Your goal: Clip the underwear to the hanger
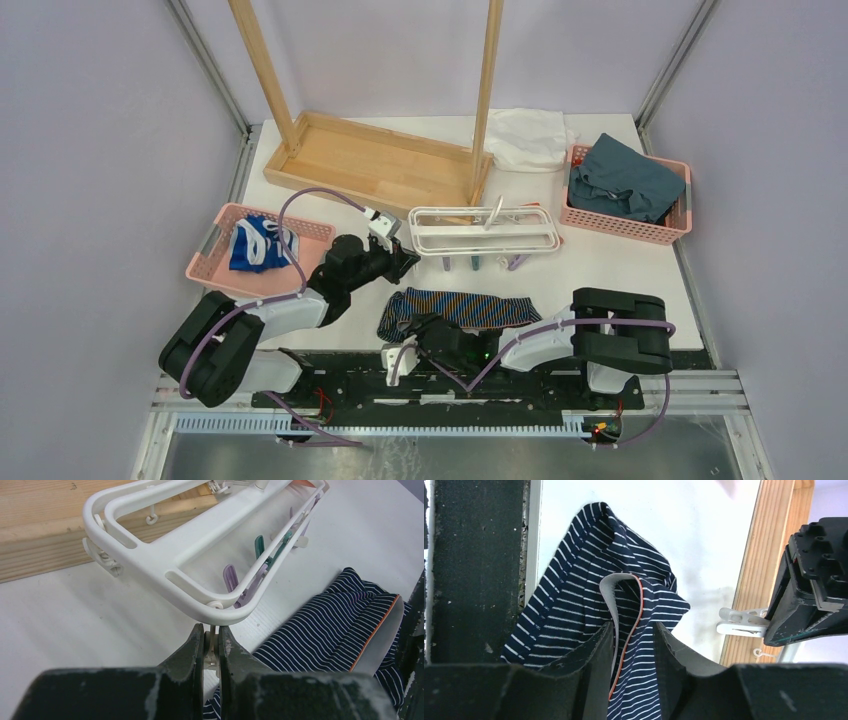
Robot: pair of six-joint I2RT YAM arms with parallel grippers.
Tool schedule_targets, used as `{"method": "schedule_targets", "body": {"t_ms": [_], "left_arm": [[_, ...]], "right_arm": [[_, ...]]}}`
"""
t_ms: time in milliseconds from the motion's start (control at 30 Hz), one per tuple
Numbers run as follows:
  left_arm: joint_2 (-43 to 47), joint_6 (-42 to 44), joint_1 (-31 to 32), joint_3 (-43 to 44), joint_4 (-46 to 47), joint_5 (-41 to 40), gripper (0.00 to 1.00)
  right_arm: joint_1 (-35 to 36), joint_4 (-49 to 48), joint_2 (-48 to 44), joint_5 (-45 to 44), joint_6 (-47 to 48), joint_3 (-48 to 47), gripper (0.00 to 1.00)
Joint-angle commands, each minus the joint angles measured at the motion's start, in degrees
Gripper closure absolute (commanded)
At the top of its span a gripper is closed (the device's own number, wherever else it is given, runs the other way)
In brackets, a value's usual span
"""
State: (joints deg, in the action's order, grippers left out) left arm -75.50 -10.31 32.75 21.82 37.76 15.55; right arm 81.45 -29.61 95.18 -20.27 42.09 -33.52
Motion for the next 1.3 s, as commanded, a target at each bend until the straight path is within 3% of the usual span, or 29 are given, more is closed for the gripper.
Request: {"method": "schedule_targets", "body": {"t_ms": [0, 467, 700, 967, 1267], "left_arm": [[-0.25, 1.34, -0.01, 2.46, 2.45, 0.44, 0.97], [-0.41, 1.47, -0.06, 2.73, 2.07, 0.49, 0.97], [-0.18, 1.52, -0.06, 2.7, 2.02, 0.6, 0.97], [2.55, 1.25, 0.03, 1.99, 2.99, 2.24, 0.97], [9.25, -0.74, 0.12, 0.42, 4.57, 1.76, 0.97]], "right_arm": [[0.6, -4.58, 0.14, -1.92, 0.54, -1.81, 0.58], [0.63, -4.84, 1.8, -2.02, -0.56, -1.14, 0.72], [0.05, -1.86, -1.58, -0.43, -4.52, -0.59, 0.98], [-5.52, 6.17, -10.06, 7.01, -22.3, -1.21, 0.99], [-14.85, 6.85, -18.41, 17.23, -34.4, 2.25, 0.99]]}}
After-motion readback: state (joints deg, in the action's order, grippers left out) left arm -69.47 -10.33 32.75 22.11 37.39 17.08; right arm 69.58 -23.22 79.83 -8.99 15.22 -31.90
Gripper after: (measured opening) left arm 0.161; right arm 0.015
